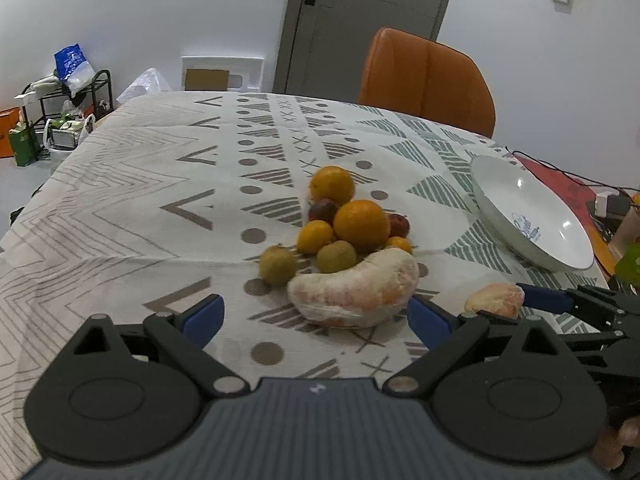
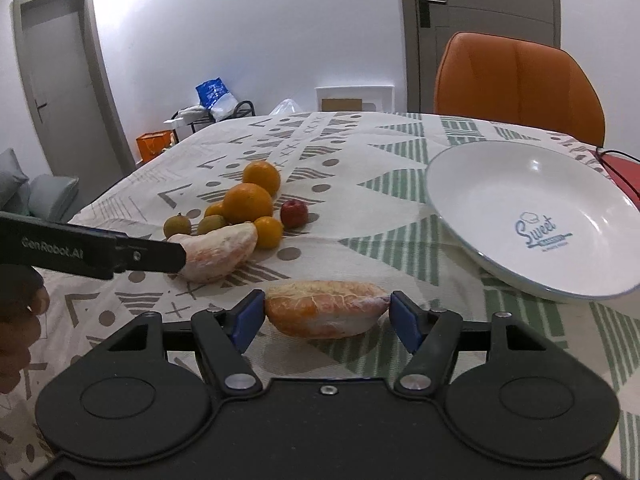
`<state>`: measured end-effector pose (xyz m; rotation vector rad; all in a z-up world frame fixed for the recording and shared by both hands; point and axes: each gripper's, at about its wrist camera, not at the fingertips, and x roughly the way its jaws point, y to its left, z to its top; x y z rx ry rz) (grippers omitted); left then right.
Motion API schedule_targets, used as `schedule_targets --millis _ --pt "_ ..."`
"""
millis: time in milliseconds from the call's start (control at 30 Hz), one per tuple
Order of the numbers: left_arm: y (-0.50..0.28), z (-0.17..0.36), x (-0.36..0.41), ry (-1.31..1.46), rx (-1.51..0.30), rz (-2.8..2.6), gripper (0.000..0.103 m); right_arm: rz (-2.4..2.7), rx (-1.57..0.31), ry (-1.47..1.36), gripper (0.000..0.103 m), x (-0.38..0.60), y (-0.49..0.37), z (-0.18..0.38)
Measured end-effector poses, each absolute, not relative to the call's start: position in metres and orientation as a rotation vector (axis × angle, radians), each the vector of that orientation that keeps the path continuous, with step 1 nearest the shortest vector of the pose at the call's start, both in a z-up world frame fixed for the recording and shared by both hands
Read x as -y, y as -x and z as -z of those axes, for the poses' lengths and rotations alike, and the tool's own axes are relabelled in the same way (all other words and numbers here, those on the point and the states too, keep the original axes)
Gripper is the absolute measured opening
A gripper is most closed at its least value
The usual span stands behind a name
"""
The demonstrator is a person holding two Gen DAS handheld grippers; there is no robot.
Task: Organize fruits
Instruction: 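Grasp the larger pomelo segment with the left tool while the right tool holds its segment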
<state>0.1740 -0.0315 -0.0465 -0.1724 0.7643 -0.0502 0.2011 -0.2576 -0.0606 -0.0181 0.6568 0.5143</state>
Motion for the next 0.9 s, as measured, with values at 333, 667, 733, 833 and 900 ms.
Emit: schedule_targets --millis 333,667,733,833,900 --pt "-0.184 0.055 0.051 0.143 -0.787 0.035 0.098 -0.492 -0.64 -0.027 0.065 0.282 -0.196 0.06" --pt "-0.198 0.062 0.067 0.092 -0.796 -0.005 0.099 -0.458 -0.622 -0.06 0.065 0.304 -0.192 0.058" --pt "-0.2 0.064 0.071 0.069 -0.795 -0.022 0.099 -0.451 -0.619 -0.066 0.065 0.308 -0.191 0.058" --pt "-0.203 0.066 0.076 0.052 -0.793 -0.041 0.098 -0.445 -0.617 -0.075 0.065 0.313 -0.19 0.058" --pt "-0.204 0.066 0.078 0.046 -0.792 -0.05 0.098 -0.441 -0.616 -0.082 0.065 0.317 -0.19 0.058"
